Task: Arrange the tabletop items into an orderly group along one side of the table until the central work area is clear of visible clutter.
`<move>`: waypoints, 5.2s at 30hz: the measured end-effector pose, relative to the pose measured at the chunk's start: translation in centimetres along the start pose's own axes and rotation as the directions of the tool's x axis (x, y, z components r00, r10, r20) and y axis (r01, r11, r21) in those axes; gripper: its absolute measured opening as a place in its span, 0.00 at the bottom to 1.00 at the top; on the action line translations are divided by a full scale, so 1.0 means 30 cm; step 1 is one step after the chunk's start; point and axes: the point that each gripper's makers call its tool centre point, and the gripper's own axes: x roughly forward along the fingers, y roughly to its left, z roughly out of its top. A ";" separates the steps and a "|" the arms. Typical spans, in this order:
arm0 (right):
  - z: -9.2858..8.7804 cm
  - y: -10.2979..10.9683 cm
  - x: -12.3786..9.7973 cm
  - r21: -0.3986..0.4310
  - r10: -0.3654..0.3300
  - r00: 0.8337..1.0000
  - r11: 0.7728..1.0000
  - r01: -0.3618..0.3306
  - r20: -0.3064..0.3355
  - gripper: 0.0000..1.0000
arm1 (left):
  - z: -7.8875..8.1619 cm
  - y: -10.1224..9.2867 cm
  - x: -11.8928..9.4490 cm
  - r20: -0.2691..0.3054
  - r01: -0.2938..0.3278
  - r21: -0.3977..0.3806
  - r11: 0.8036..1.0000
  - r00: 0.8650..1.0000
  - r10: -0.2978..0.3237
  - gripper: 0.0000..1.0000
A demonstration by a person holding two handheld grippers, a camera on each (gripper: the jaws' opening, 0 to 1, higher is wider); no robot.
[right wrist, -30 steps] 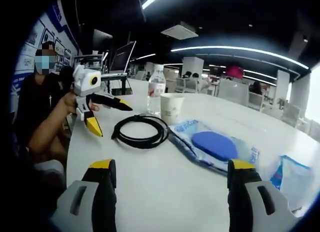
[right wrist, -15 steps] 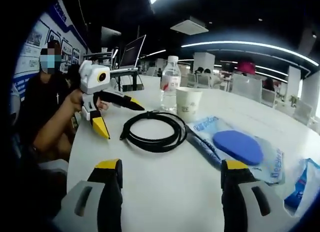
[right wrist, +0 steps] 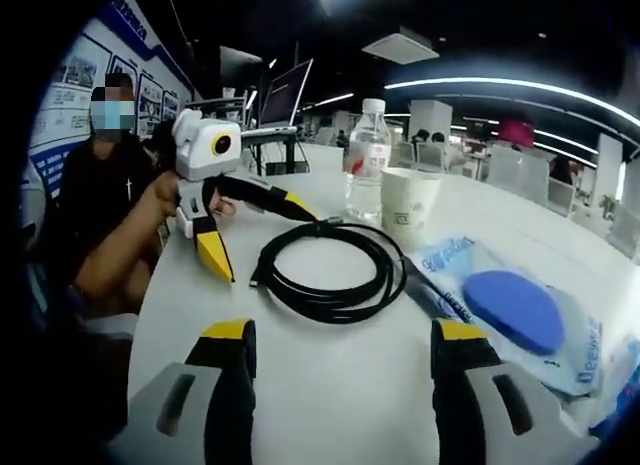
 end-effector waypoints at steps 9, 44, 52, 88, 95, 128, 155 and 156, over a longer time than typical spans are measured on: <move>0.009 -0.009 0.020 0.023 0.021 1.000 1.000 -0.021 0.014 0.61 | -0.006 0.003 0.016 -0.009 0.015 0.003 1.000 1.000 -0.015 0.82; 0.035 0.046 0.070 0.003 0.073 0.997 0.997 -0.074 0.024 0.45 | 0.018 0.014 0.038 0.015 0.024 -0.002 1.000 1.000 -0.024 0.75; 0.039 0.047 0.066 -0.004 0.071 0.997 0.997 -0.071 0.033 0.44 | 0.018 0.011 0.030 0.022 0.017 -0.002 1.000 1.000 -0.017 0.74; 0.034 0.036 0.062 0.007 0.077 0.996 0.997 -0.077 0.040 0.36 | -0.014 0.019 0.028 0.000 0.066 -0.039 0.997 0.998 -0.066 0.70; 0.033 0.050 0.068 -0.003 0.083 0.996 0.997 -0.083 0.040 0.35 | -0.013 0.008 0.017 0.016 0.067 -0.024 0.997 0.998 -0.067 0.68; 0.092 0.118 0.051 -0.069 0.120 0.986 0.991 -0.113 0.113 0.25 | 0.060 -0.019 -0.068 0.078 0.047 0.017 0.999 0.996 -0.048 0.66; 0.222 0.126 -0.043 -0.128 0.092 0.976 0.989 -0.068 0.197 0.24 | 0.205 -0.049 -0.128 0.116 0.039 0.097 0.995 0.992 -0.051 0.65; 0.224 0.124 -0.044 -0.130 0.091 0.976 0.989 -0.066 0.199 0.24 | 0.207 -0.049 -0.129 0.117 0.039 0.097 0.995 0.992 -0.050 0.65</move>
